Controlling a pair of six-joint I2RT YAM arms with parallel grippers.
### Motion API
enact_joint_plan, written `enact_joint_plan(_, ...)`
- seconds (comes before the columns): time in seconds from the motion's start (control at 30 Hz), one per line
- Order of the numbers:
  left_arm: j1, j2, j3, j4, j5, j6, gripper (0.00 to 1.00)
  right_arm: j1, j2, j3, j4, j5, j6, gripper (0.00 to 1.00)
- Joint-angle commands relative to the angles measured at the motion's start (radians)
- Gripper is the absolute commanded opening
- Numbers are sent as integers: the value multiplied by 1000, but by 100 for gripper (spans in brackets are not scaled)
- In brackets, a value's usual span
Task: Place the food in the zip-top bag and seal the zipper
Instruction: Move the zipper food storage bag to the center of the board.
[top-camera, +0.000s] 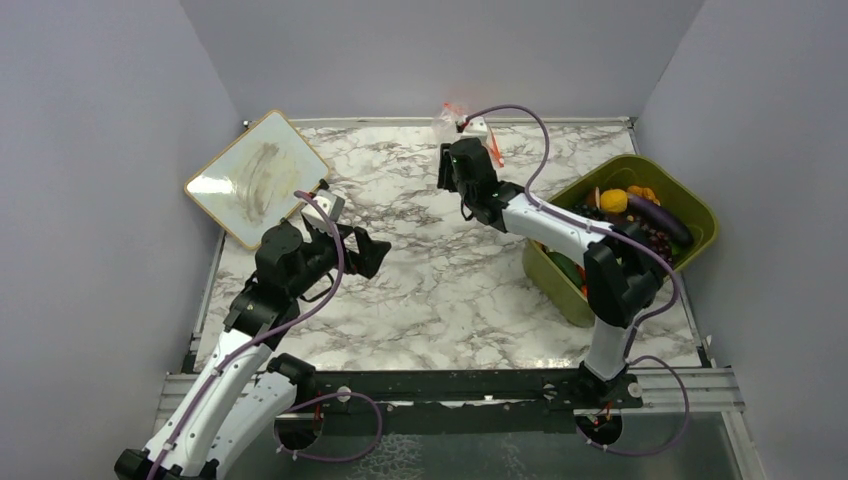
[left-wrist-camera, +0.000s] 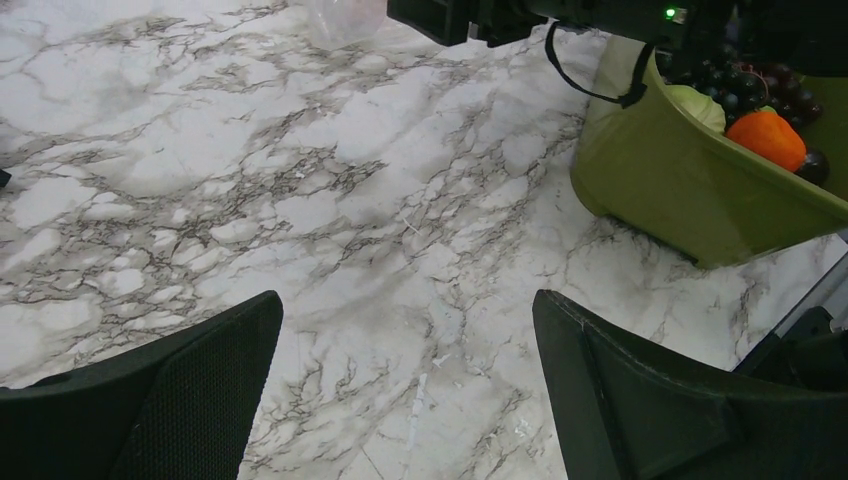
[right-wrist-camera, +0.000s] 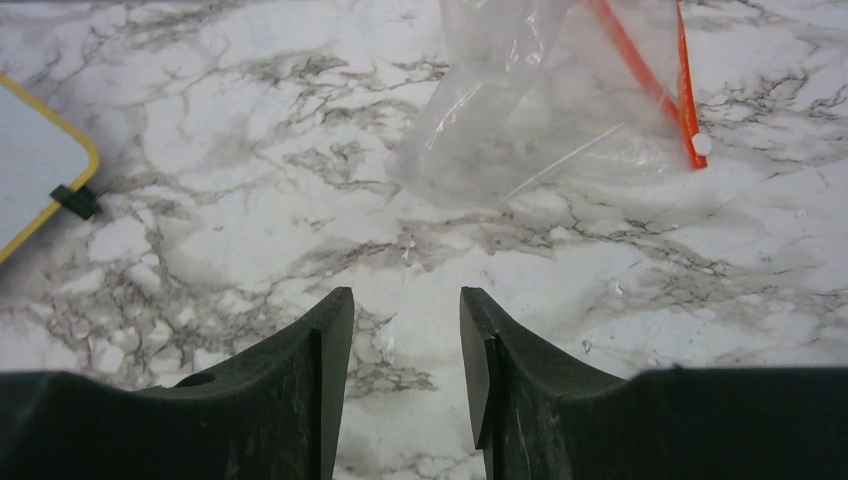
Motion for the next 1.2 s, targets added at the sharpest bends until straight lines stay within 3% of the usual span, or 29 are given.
enact_joint_plan(0.0, -5, -19, -5, -5, -20, 17, 100, 6, 88, 90, 87, 183, 54, 44)
enact_joint_plan(0.27, -9, -34, -7, -4, -10, 20, 100, 6, 253, 247, 121, 200, 139, 44)
enact_joint_plan(0.53, -21, -42, -8, -7, -5, 23, 100, 6, 372, 380, 68, 289, 122, 43)
enact_joint_plan(0.87, -26, -45, -10, -7, -2, 28, 100, 0, 445, 438, 37, 297, 133, 41)
enact_joint_plan(1.17, -25, -44, -11, -7, -2, 29, 100, -12, 487, 477, 8, 265, 137, 33)
